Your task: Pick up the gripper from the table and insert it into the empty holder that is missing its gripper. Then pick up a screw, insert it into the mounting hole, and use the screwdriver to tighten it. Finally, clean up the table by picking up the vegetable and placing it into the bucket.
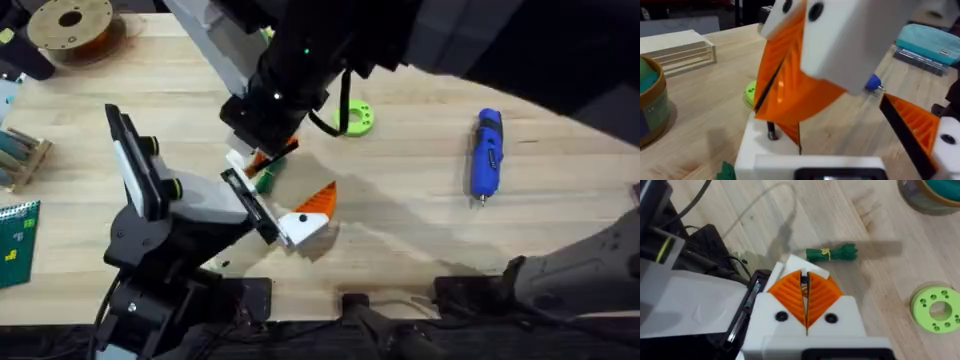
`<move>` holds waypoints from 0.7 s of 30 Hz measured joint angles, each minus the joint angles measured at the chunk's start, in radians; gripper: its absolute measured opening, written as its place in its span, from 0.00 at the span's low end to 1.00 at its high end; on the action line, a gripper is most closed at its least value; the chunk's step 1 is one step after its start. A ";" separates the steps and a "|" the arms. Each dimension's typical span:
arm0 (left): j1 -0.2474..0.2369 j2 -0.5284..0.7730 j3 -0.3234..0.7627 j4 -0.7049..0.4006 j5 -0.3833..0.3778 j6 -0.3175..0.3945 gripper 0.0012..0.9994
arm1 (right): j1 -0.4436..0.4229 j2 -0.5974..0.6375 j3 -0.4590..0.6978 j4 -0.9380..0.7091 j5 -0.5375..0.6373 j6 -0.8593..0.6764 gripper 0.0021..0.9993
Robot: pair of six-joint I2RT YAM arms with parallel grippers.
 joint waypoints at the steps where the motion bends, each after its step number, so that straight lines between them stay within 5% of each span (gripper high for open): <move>1: 0.000 0.000 0.000 0.000 0.000 0.000 0.99 | 0.000 0.000 0.000 -0.001 0.000 0.000 0.00; 21: 0.000 0.003 0.000 -0.002 0.000 -0.016 0.99 | 0.000 0.030 0.003 -0.034 -0.005 0.000 0.00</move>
